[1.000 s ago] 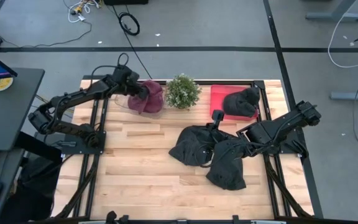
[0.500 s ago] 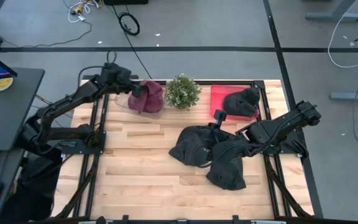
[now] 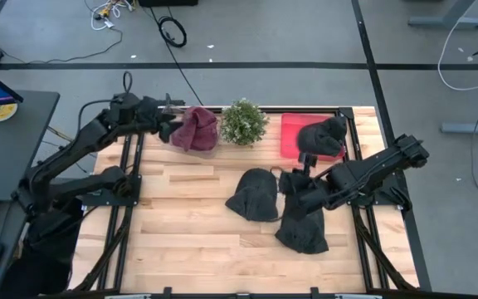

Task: Pick & Place hat
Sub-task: Put the right black cap into the pink bin

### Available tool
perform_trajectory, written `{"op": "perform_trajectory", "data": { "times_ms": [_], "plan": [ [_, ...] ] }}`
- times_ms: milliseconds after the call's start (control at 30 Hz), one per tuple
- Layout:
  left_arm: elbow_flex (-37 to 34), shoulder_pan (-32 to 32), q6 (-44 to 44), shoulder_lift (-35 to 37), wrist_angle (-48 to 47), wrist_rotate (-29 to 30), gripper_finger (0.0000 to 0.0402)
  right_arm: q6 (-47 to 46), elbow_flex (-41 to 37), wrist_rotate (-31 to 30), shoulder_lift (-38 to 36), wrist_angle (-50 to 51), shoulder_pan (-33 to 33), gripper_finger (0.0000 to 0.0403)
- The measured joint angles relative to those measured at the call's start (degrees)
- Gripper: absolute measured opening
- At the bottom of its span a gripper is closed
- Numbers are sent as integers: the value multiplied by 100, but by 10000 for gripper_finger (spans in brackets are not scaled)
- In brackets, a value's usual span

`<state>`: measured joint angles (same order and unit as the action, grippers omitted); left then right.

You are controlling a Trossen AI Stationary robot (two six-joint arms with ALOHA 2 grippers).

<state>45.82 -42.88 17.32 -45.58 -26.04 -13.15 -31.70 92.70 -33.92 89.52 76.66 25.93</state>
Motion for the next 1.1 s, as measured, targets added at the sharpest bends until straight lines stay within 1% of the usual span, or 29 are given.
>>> {"op": "perform_trajectory", "data": {
  "times_ms": [100, 200, 300, 400, 467, 533, 633, 733, 833, 967, 1100],
  "plan": [
    [0, 431, -2, 210, -70, -2, 264, -149, -370, 605, 19, 65, 170, 120],
    [0, 924, -6, 344, -53, 36, 264, -630, -899, 1168, 8, 6, 333, 175],
    [0, 1415, -19, 334, -99, 326, 264, -1147, -1519, 1606, 15, 0, 521, 240],
    [0, 1789, -171, 327, -180, 788, 264, -1687, -2169, 1938, 15, -117, 708, 297],
    [0, 1973, -254, 288, -269, 1106, 264, -1948, -2582, 2187, 13, -317, 800, 325],
    [0, 2097, -262, 274, -319, 1337, 264, -2160, -2955, 2399, 13, -561, 873, 344],
    [0, 2206, -260, 285, -328, 1456, 264, -2446, -3398, 2672, 13, -962, 953, 353],
    [0, 2287, -258, 284, -340, 1463, 264, -2843, -3680, 2887, 13, -1302, 1001, 347],
    [0, 2329, -258, 282, -345, 1463, 264, -3049, -3847, 2858, 10, -1605, 1075, 333],
    [0, 2326, -256, 284, -347, 1465, 264, -3062, -4088, 2623, 10, -2083, 1112, 313],
    [0, 2327, -255, 282, -345, 1464, 264, -2975, -4414, 2525, -11, -2630, 1068, 291]
  ]
}}
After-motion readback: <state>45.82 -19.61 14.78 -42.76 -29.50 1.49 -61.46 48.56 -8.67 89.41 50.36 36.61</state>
